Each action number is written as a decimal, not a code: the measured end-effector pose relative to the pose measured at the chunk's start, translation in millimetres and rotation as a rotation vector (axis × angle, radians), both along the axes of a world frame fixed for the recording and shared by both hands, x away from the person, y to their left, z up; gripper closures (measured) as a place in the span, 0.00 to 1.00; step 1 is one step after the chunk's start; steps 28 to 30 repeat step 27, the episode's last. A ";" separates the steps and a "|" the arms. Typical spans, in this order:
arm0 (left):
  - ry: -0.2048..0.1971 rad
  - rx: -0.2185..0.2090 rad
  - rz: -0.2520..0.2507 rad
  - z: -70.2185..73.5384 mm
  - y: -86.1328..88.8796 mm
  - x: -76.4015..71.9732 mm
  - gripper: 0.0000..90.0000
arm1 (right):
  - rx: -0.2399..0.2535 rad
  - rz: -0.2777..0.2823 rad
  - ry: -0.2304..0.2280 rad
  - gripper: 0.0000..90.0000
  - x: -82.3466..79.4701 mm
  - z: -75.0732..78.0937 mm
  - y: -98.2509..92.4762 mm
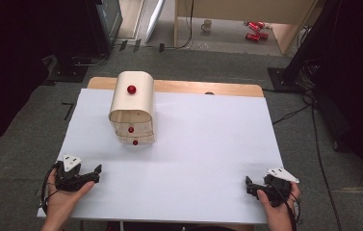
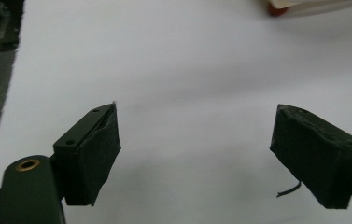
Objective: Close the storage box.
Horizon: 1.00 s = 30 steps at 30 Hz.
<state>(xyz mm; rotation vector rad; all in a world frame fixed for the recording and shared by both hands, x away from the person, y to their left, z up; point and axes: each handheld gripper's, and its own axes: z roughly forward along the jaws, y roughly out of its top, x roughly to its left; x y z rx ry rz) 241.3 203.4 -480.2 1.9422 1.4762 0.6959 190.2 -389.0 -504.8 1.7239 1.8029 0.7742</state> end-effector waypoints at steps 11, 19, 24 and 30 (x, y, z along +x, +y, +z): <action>0.029 0.036 -0.027 -13.5 3.8 2.5 0.15 | 0.001 -0.002 0.001 0.00 -0.1 0.1 0.1; 0.031 -0.013 -0.011 -16.2 8.3 2.5 0.13 | -0.001 0.000 -0.001 0.00 -0.1 -0.1 0.0; 0.032 -0.019 -0.010 -16.2 8.6 2.6 0.13 | 0.000 -0.001 -0.002 0.00 -0.2 -0.1 0.0; 0.032 -0.019 -0.010 -16.2 8.6 2.6 0.13 | 0.000 0.000 -0.001 0.00 0.0 0.0 -0.1</action>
